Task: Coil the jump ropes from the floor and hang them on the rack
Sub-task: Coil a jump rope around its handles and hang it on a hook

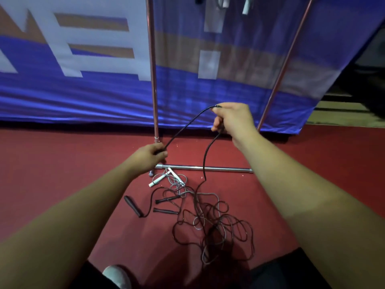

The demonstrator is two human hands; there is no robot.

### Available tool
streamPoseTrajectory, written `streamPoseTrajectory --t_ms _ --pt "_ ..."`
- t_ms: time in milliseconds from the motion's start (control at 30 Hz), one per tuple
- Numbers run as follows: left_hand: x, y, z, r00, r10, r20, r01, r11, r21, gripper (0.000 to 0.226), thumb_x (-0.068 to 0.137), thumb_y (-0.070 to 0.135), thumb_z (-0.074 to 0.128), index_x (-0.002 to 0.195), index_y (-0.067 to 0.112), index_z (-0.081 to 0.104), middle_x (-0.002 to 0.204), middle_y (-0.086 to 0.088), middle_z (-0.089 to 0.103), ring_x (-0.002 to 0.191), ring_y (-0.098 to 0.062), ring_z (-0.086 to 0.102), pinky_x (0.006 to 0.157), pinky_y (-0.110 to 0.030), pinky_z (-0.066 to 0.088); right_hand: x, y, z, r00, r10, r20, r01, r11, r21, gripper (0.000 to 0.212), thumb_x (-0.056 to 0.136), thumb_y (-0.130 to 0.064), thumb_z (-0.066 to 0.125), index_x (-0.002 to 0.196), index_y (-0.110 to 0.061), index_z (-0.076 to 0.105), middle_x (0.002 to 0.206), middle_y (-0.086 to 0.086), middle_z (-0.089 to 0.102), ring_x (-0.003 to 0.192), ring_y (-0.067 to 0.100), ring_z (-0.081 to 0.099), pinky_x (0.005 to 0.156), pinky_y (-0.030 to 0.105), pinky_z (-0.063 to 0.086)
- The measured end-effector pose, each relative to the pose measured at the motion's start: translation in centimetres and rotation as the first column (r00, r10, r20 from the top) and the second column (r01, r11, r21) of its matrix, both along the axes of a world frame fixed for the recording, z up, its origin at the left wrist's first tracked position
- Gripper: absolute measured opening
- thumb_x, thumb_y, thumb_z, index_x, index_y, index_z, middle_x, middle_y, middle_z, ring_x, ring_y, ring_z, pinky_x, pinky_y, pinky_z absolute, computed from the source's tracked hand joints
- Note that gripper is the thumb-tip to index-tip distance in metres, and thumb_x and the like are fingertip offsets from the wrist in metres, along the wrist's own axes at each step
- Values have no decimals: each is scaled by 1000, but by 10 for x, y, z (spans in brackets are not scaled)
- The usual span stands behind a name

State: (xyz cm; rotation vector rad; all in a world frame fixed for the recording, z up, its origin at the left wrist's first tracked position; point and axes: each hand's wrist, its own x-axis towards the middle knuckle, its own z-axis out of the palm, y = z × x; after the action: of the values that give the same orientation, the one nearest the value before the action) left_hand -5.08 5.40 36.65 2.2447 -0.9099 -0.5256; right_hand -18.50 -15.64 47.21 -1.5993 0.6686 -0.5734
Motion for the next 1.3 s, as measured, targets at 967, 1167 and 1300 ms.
streamPoseTrajectory --t_ms 967,1167,1300 --pt "-79 -10 67 762 -122 -636 -77 958 -275 7 99 9 54 102 3 56 83 -12 72 44 -16 46 37 -21 36 -69 32 -33 820 506 -268 -547 830 -109 15 83 -21 78 83 -6 76 63 3 66 47 11 44 47 21 35" --pt "-68 -6 74 748 -192 -635 -80 924 -374 19 89 22 63 83 8 53 58 3 44 43 -9 34 35 -18 26 -65 16 -35 838 485 -251 -525 841 -127 12 84 -14 77 86 -3 73 64 1 65 55 8 57 57 19 48" --pt "-49 0 87 594 -231 -770 -369 773 -516 15 86 23 59 80 12 50 55 7 36 43 -4 33 34 -14 23 -66 -9 -56 690 461 -558 -630 762 -151 15 89 -15 72 89 0 69 80 10 73 68 11 62 73 27 51"
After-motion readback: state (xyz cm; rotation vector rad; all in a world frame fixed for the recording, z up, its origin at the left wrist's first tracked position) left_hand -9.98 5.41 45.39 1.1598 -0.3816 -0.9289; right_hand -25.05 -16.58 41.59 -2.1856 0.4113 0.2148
